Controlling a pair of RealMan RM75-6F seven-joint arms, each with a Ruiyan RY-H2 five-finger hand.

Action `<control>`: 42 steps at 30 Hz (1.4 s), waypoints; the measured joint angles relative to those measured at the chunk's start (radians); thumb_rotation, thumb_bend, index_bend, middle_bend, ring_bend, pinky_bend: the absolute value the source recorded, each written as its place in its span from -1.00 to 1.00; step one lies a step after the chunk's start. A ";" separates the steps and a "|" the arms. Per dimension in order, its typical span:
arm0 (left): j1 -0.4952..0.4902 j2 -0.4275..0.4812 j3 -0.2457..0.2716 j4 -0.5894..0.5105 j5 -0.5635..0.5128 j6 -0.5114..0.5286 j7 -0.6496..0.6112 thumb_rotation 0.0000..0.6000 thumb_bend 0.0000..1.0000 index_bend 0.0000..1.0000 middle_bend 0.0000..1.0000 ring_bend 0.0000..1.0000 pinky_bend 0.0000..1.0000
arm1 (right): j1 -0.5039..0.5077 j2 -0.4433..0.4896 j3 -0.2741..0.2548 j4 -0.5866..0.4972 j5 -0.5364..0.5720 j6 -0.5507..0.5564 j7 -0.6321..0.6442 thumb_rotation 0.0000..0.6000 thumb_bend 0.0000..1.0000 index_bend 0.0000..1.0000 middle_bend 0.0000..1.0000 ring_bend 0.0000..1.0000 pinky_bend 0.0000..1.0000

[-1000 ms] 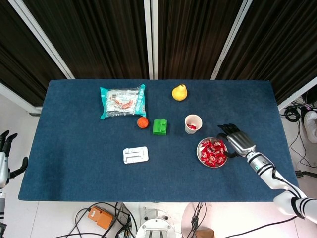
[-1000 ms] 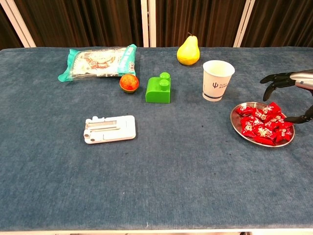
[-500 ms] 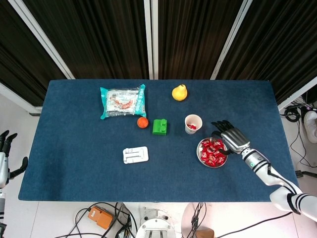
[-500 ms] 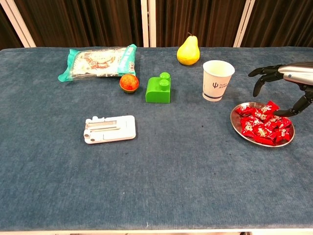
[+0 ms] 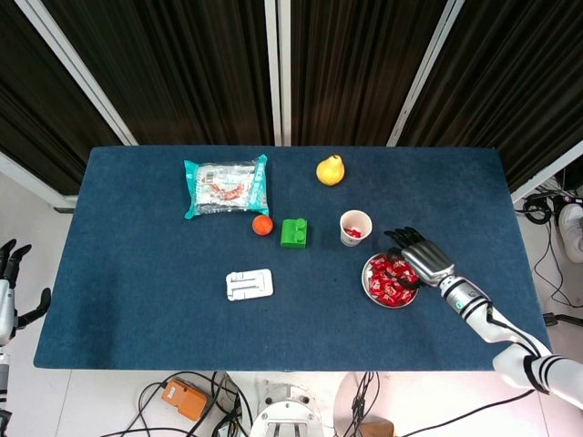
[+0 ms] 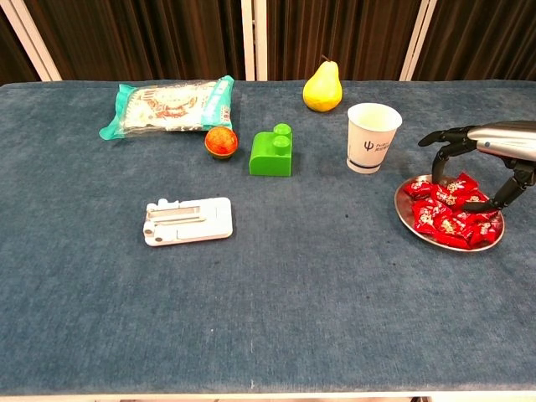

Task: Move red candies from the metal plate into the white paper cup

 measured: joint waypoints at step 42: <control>0.003 -0.001 -0.002 -0.002 -0.002 0.003 -0.002 1.00 -0.31 -0.77 -1.00 -1.00 -1.00 | 0.018 -0.011 -0.027 0.014 -0.036 -0.010 0.043 1.00 0.09 0.17 -0.81 -1.00 -1.00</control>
